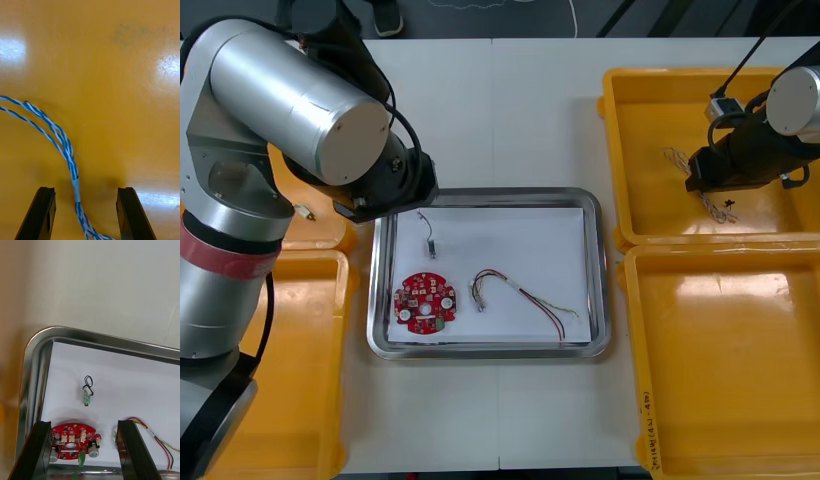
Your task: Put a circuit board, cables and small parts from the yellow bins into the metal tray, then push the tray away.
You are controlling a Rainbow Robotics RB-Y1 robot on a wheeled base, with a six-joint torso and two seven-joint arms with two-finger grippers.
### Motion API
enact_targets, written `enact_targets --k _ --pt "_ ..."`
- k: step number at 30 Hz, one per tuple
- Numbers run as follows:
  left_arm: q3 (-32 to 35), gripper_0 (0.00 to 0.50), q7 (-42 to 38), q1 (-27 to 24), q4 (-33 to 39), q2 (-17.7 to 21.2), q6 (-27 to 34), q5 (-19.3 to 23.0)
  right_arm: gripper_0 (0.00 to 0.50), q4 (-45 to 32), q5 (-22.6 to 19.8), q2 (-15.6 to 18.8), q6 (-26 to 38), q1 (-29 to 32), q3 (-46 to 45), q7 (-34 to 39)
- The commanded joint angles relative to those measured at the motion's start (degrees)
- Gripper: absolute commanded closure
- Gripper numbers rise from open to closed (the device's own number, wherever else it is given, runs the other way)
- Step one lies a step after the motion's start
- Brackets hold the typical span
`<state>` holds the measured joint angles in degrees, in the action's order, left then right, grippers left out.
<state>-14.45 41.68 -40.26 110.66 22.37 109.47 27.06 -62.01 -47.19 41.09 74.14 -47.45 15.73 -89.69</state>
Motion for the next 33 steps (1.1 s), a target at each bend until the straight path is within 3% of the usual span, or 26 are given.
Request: enact_targets --k 1,16,29,30,33 --pt "1.9 0.0 2.3 -4.6 1.8 4.6 0.5 3.0 0.029 0.0 1.0 0.0 -0.6 0.1 0.5 -1.6" --pt "1.8 0.0 2.1 -17.4 -13.3 16.1 0.5 18.8 0.028 1.1 2.4 -1.8 -0.7 0.1 0.7 -1.6" --pt "1.8 0.0 9.7 -19.4 -23.4 22.5 0.5 20.8 0.028 1.8 2.7 -1.9 -1.1 0.2 2.0 -1.5" --pt "1.9 0.0 10.2 -19.4 -23.9 22.9 0.5 20.8 0.037 1.8 2.8 -1.9 -1.2 0.2 2.1 -1.6" --pt "1.9 0.0 13.7 -19.2 -26.8 24.6 0.5 20.8 0.222 1.8 3.1 -1.9 -1.2 0.2 2.0 -1.5"
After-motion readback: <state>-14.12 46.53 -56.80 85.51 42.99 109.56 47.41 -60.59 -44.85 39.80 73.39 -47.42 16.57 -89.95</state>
